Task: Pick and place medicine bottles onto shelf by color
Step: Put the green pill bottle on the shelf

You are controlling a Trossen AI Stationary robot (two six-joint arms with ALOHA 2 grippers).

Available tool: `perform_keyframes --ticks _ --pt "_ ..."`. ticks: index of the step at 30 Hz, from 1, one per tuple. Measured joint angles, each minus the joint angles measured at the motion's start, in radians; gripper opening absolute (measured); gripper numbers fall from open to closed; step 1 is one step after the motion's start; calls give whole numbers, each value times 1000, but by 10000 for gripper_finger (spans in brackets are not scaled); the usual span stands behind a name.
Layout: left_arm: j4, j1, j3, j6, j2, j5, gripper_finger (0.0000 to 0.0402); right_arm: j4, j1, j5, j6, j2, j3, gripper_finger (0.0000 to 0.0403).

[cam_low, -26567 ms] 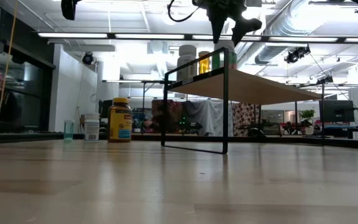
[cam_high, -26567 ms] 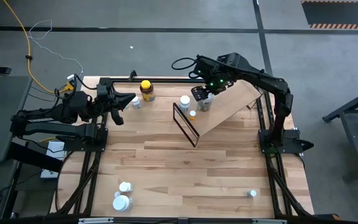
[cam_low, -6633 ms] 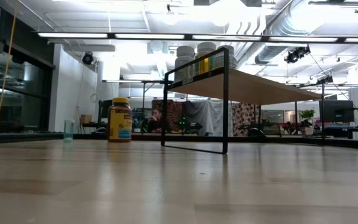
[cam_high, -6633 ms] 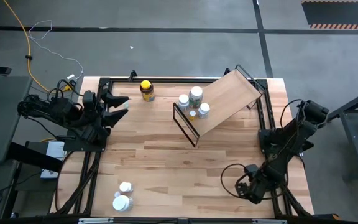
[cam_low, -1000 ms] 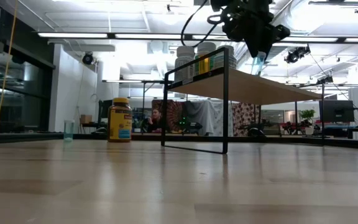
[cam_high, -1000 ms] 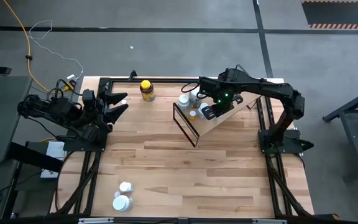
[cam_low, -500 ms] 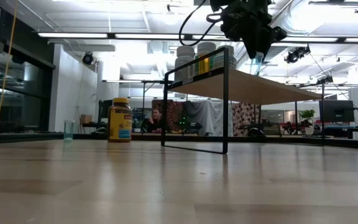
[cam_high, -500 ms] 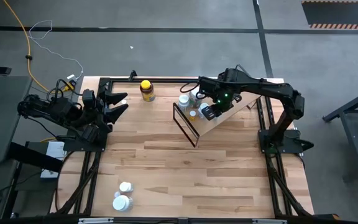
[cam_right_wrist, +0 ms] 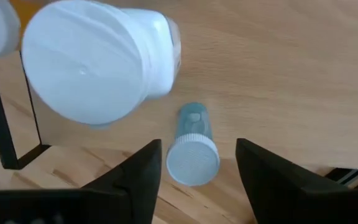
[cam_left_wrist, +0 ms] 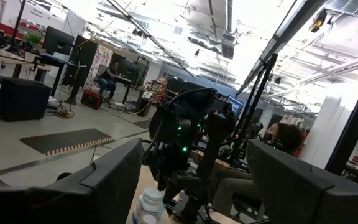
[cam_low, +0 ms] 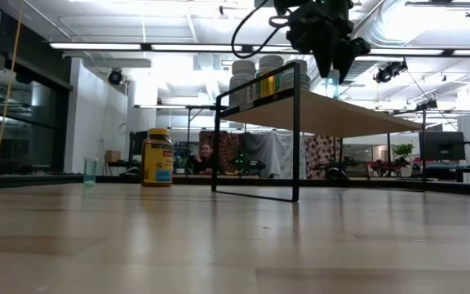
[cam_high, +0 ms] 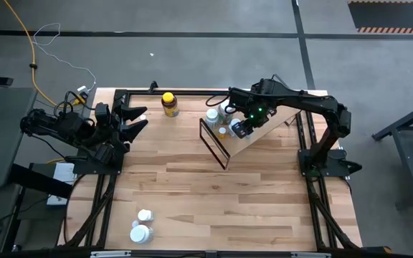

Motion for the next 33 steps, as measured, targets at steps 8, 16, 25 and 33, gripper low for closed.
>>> perform_keyframes --ticks 8,16,25,33 --pt "0 0 0 0 0 0 278 -4 0 16 -76 -61 0 200" --pt "0 0 0 -2 0 0 278 -1 64 199 -128 -211 0 200" --pt "-5 0 0 -64 0 56 278 325 203 230 -10 -547 -418 200" --pt "-6 0 0 -71 0 25 278 1184 296 218 44 -847 -883 199"
